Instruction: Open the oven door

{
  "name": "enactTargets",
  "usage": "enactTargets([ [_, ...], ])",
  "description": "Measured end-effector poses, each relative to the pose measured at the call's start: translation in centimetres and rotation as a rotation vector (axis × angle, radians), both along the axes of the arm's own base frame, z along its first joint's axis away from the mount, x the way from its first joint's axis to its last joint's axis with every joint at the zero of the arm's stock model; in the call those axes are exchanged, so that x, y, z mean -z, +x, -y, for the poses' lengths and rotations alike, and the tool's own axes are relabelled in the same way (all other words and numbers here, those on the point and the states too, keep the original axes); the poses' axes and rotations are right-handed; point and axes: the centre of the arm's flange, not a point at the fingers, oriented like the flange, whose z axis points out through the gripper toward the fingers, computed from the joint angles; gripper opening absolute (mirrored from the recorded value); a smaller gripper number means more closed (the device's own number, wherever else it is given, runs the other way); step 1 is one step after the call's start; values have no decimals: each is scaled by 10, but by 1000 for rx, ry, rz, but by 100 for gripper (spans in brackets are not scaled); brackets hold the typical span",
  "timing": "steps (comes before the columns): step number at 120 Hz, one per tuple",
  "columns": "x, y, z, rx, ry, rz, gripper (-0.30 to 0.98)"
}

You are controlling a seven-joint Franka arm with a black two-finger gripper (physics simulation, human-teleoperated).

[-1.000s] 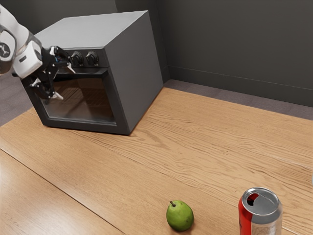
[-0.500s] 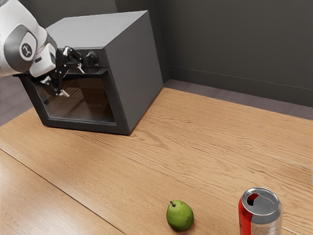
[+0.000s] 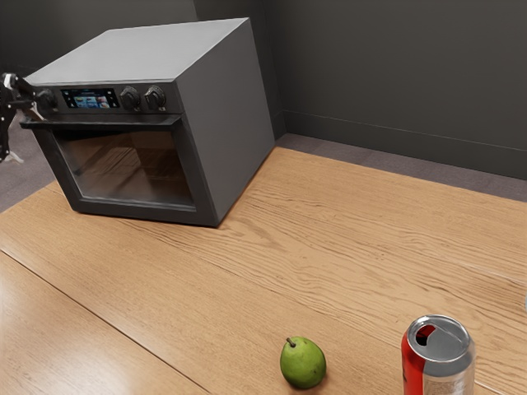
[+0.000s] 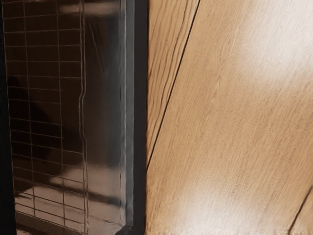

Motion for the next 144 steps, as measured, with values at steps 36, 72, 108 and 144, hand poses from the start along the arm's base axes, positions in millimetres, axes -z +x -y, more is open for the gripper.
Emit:
enactTargets([
  [36,15,50,26,-49,-19,-17,69],
  [72,29,89,11,-127,-33,-14,69],
  [108,35,104,7,-144,-75,-4,69],
  [144,35,114,7,-138,-91,3,68],
])
